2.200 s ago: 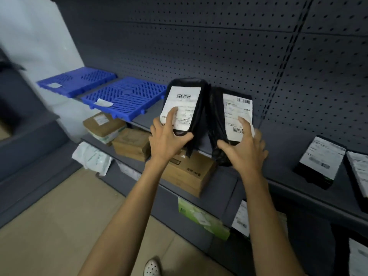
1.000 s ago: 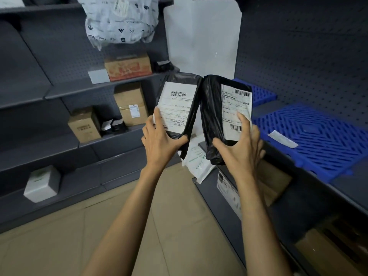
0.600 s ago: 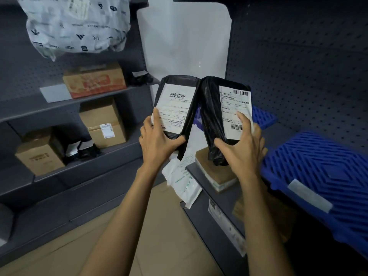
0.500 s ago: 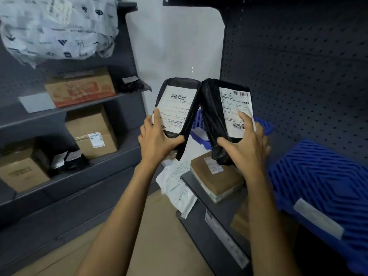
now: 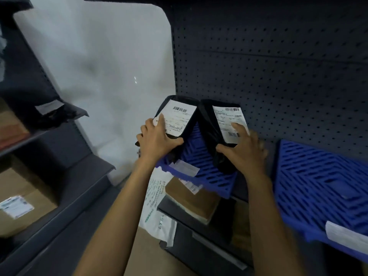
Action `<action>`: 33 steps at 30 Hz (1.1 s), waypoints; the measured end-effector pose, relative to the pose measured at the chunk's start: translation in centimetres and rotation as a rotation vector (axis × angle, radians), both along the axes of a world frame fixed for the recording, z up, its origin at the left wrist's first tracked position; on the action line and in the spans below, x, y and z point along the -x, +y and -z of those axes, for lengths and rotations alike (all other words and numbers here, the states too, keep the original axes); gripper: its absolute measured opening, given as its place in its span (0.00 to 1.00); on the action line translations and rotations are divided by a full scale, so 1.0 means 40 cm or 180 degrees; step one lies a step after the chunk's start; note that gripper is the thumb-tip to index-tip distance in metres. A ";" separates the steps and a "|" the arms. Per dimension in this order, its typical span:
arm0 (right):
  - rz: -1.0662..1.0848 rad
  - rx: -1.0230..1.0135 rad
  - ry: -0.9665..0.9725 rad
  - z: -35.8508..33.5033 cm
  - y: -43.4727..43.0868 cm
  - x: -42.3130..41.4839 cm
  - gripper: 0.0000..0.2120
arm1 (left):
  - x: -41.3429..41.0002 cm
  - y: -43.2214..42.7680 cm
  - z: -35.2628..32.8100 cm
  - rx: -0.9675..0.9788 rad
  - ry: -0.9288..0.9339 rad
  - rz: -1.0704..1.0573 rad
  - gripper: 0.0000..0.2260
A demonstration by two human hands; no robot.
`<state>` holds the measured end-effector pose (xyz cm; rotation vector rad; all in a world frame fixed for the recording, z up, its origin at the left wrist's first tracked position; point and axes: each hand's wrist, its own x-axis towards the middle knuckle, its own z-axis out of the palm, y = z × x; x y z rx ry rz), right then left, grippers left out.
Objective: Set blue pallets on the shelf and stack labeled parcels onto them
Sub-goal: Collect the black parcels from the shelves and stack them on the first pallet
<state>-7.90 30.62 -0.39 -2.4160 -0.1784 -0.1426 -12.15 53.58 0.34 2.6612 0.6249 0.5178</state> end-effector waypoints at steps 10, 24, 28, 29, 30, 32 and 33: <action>0.0773 0.0775 0.0197 0.037 0.125 0.005 0.41 | -0.098 0.084 0.046 0.0126 0.0374 0.0782 0.37; 0.0464 0.1487 -0.0314 -0.055 -0.075 0.143 0.24 | -0.042 -0.096 -0.052 -0.1013 -0.0235 0.2237 0.21; 0.0701 0.1732 -0.0285 -0.064 -0.264 0.276 0.22 | 0.012 -0.287 -0.074 -0.1063 -0.0293 0.2650 0.21; 0.0761 0.1778 -0.0234 -0.064 -0.319 0.317 0.22 | 0.031 -0.344 -0.075 -0.1071 -0.0282 0.2776 0.21; 0.0852 0.1812 -0.0166 -0.065 -0.376 0.362 0.22 | 0.053 -0.405 -0.075 -0.1076 -0.0262 0.2920 0.20; 0.1102 0.1878 -0.0042 -0.067 -0.494 0.459 0.22 | 0.105 -0.533 -0.070 -0.1101 -0.0212 0.3174 0.20; 0.1231 0.1932 -0.0004 -0.068 -0.552 0.510 0.22 | 0.133 -0.597 -0.067 -0.1123 -0.0185 0.3257 0.20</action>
